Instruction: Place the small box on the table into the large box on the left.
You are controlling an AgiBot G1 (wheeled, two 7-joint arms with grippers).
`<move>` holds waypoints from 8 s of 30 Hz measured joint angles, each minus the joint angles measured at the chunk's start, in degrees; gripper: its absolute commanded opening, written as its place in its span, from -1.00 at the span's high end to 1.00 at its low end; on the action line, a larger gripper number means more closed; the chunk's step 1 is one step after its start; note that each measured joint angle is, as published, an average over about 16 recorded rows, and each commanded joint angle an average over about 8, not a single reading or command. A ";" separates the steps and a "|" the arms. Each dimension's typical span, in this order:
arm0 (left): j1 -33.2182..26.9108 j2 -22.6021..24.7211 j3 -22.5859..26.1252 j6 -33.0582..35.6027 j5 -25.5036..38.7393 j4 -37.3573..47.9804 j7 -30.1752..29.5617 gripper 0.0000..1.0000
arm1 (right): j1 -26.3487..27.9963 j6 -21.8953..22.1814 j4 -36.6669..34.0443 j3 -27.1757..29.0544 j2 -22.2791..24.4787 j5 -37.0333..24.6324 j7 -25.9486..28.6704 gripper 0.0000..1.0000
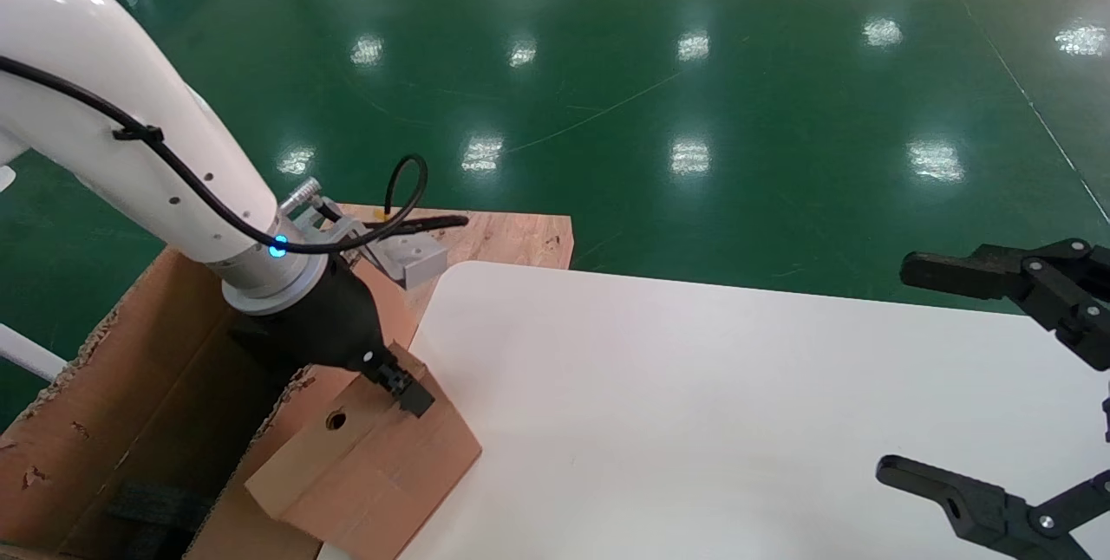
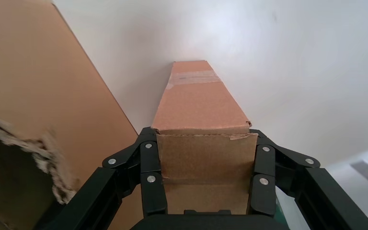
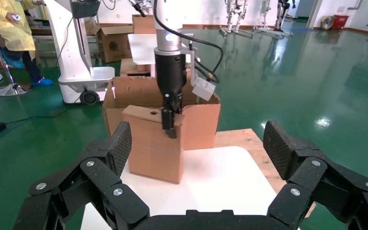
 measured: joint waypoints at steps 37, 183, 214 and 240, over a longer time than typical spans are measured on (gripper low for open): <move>-24.13 3.10 -7.58 -7.42 5.34 52.06 33.81 1.00 | 0.03 0.05 -0.01 -0.12 0.05 0.08 -0.06 -1.00; 2.53 1.15 -2.10 -8.76 11.09 74.26 44.04 1.00 | 0.13 0.23 -0.01 -0.56 0.23 0.38 -0.28 -1.00; 4.44 1.02 -2.08 -9.62 11.11 74.24 42.48 -1.00 | 0.12 0.27 -0.03 -0.61 0.25 0.42 -0.31 -1.00; 4.12 1.98 -3.63 -11.00 8.98 73.60 41.81 -1.00 | 0.14 0.27 -0.04 -0.62 0.25 0.43 -0.32 -1.00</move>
